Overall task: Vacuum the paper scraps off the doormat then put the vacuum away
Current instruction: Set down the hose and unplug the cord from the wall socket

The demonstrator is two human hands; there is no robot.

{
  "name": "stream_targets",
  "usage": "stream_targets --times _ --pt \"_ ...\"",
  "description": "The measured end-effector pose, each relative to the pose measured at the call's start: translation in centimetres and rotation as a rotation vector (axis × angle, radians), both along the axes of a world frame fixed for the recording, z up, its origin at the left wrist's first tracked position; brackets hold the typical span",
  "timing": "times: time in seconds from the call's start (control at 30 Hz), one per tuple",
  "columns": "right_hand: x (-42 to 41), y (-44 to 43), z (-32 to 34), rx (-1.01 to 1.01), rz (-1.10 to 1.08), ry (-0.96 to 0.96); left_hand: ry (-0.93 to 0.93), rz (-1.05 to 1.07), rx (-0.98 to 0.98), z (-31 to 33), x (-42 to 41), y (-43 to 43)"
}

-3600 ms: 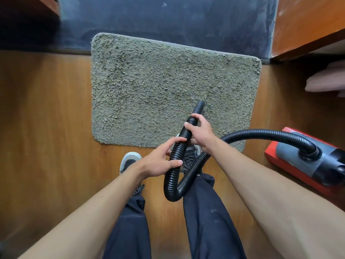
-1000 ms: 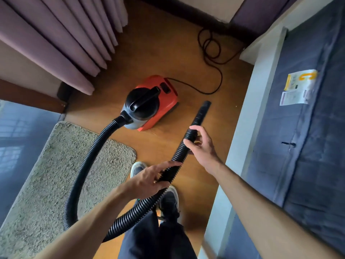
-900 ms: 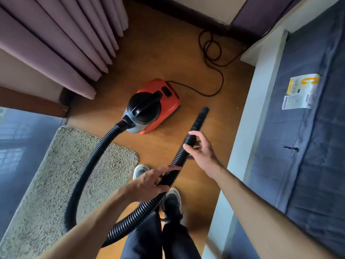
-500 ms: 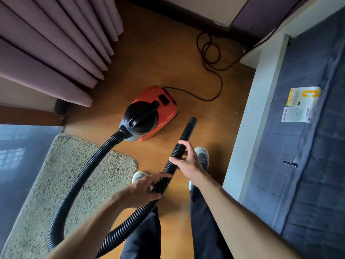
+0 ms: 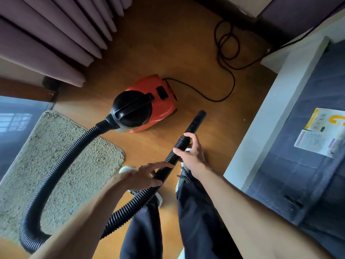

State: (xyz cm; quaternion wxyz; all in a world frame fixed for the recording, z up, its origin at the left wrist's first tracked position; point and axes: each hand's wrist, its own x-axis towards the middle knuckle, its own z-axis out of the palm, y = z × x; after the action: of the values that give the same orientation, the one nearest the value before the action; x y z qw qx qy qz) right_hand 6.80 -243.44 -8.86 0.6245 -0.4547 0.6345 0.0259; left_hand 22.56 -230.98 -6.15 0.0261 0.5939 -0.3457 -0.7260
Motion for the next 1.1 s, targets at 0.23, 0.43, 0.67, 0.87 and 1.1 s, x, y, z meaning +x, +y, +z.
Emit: stream_targets --times 0.23,0.43,0.67,0.87,1.1 --pt "-0.6 0.7 -4.7 0.117 -0.052 0.014 -0.076 -0.029 -0.037 -4.9 -1.0 0.6" --pt "-0.8 1.7 -8.4 0.251 -0.118 0.069 -0.057 -0.128 0.004 -8.5 -1.5 1.2" --pt "-0.9 3.2 -11.7 0.346 -0.199 0.071 -0.051 -0.197 0.065 -9.5 -1.5 0.8" --pt "-0.8 2.5 -12.5 0.345 -0.044 0.105 -0.059 -0.202 0.092 -9.9 -1.6 0.2" --pt "4.2 -2.6 -11.4 -0.251 0.614 0.275 -0.009 -0.181 0.111 -9.8 -2.0 0.2"
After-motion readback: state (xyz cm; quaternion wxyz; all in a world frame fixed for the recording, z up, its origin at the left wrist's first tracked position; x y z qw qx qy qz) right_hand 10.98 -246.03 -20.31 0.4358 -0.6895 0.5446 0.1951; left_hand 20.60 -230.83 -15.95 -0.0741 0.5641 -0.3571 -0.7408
